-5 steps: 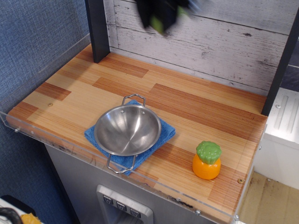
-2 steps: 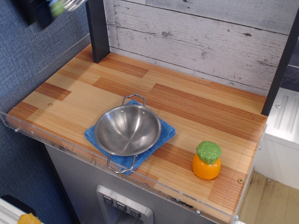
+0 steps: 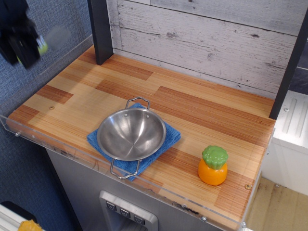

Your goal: Put the green handled knife on the other side of the silver pan.

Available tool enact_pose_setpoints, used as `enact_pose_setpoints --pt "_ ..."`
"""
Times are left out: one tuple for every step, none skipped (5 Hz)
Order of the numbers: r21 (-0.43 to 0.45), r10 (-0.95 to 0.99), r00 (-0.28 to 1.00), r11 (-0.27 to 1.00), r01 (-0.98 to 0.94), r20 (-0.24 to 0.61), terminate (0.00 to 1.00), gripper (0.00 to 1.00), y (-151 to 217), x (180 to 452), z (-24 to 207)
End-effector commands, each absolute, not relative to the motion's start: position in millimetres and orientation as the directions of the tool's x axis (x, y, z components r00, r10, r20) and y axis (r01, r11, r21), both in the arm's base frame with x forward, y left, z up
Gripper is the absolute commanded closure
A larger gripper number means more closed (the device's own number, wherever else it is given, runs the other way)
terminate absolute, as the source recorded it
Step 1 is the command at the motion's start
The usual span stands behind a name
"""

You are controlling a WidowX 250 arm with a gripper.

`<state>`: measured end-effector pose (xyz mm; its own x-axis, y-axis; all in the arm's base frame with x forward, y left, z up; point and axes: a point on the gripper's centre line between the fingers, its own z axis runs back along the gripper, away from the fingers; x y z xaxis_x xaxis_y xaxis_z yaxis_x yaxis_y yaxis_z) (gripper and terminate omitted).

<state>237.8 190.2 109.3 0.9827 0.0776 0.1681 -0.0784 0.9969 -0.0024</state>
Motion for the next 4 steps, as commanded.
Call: enact_pose_setpoints --pt "-0.022 0.064 0.994 0.998 -0.062 0.088 0.0 1.0 175.9 242.4 73.3" --pt "-0.072 0.034 0.999 0.997 -0.031 0.041 0.0 1.0 168.2 243.1 56.5" --pt "-0.108 0.022 1.0 0.994 -0.024 -0.02 0.0 1.0 164.6 242.7 41.5" --pt "-0.101 0.037 0.997 0.994 -0.043 -0.064 0.0 1.0 165.5 240.9 35.5"
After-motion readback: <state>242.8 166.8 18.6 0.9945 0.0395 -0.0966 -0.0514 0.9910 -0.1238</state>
